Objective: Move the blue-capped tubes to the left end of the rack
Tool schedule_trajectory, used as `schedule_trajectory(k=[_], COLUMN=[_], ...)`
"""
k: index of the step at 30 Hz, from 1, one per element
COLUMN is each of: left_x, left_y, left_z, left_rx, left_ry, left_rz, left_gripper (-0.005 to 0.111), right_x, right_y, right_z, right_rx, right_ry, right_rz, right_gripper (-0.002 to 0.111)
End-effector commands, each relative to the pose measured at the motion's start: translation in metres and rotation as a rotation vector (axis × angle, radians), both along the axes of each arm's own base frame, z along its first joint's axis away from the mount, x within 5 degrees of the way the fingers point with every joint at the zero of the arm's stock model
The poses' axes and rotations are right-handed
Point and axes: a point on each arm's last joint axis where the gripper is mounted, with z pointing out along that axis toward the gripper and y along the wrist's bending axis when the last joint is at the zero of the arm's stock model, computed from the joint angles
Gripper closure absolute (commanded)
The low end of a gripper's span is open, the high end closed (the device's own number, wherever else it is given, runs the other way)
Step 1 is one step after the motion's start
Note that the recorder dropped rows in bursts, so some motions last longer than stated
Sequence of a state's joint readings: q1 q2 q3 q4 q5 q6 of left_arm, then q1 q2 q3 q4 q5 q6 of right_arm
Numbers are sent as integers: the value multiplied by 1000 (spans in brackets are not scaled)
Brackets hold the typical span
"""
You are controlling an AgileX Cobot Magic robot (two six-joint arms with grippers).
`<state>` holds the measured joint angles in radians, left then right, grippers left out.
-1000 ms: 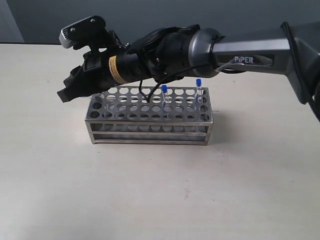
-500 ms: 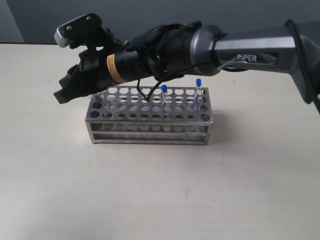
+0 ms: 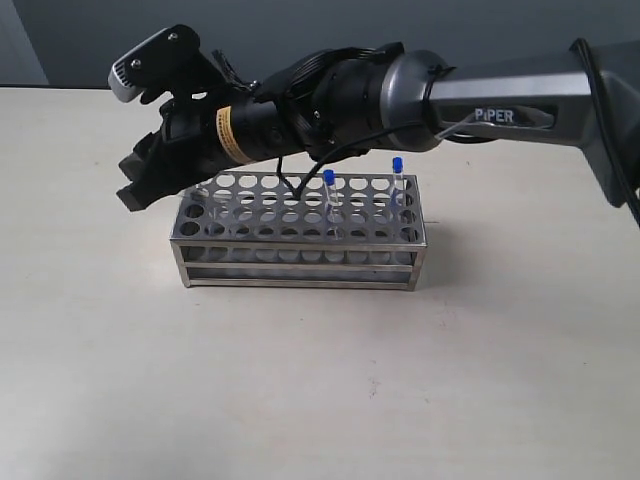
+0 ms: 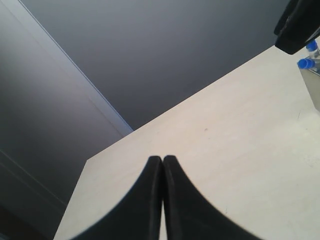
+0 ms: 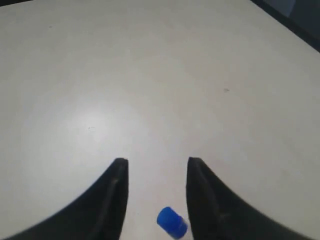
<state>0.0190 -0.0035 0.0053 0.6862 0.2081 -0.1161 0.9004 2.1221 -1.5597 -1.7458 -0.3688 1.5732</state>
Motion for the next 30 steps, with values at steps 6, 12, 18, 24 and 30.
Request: schedule_trajectory(k=[6,12,18,24,30], left_x=[0,0,0,0,0], left_y=[0,0,0,0,0], left_z=[2,2,2,2,2], left_rx=[-5,-5,-5,-5,-5], left_ry=[-5,-5,-5,-5,-5], left_rz=[-4,-4,-4,-4,-4], left_gripper=[106,106,106,106,106], right_x=[2,3,2,2,3], right_y=[-14,-14,-14,-14,-13], right_z=[-19,-19,-19,-19,-26], right_rx=[-85,-95,-91,-92,-105], right_ry=[-55,-82,-73,-75,-67], right_rz=[-55,-65,-50,-52,-50], right_gripper=[70,70,70,74,73])
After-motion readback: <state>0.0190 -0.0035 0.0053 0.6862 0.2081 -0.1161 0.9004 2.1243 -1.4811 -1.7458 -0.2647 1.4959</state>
